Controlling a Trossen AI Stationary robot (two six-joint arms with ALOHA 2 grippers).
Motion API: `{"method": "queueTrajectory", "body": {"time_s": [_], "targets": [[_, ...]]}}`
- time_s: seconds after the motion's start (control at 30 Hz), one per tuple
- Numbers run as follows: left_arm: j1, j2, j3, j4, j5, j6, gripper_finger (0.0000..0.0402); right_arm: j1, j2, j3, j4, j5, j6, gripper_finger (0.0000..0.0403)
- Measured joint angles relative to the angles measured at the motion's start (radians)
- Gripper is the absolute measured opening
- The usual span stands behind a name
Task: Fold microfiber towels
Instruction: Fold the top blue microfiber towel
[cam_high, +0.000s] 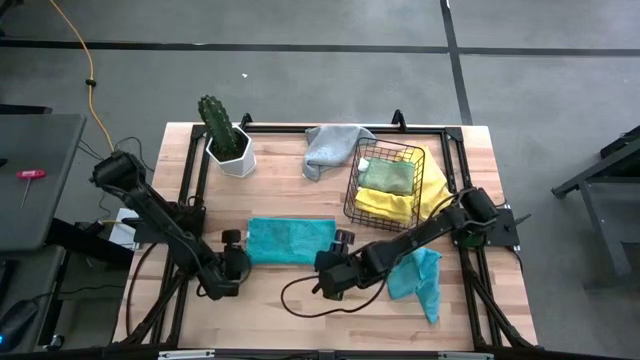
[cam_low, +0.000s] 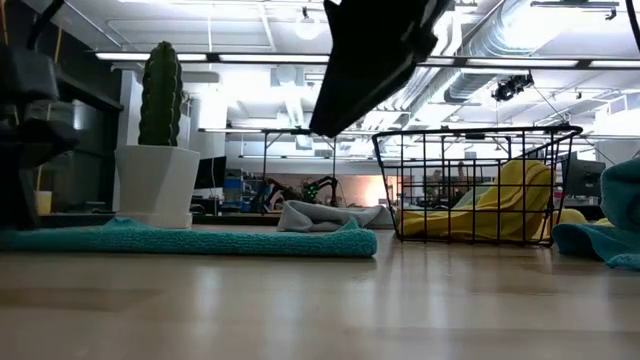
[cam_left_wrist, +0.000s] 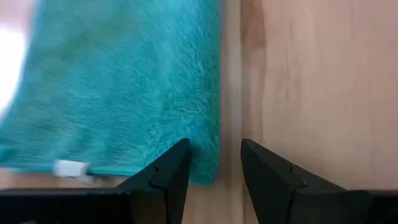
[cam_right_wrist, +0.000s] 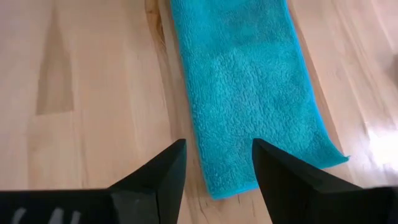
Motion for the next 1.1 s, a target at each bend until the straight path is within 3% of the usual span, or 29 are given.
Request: {"method": "queueTrajectory", "body": {"time_s": [0.23, 0.53, 0.9, 1.1], "targets": [[-0.029, 0.069, 0.005, 0.015, 0.003, -0.037, 0.0133, -0.013, 0.009, 0.0, 0.031, -0.011, -0.028, 0.0177], [-0.139, 0.029, 0.0, 0.011, 0.043, -0.142, 0.0133, -0.025, 0.11, 0.0, 0.05, -0.095, -0.271, 0.0177], [-0.196, 0.029, 0.0, 0.012, 0.048, -0.187, 0.0112, -0.046, 0.179, 0.0, 0.042, -0.113, -0.273, 0.0176], [-0.197, 0.029, 0.0, 0.013, 0.052, -0.19, 0.0082, -0.038, 0.18, 0.0, 0.047, -0.139, -0.261, 0.0119]]}}
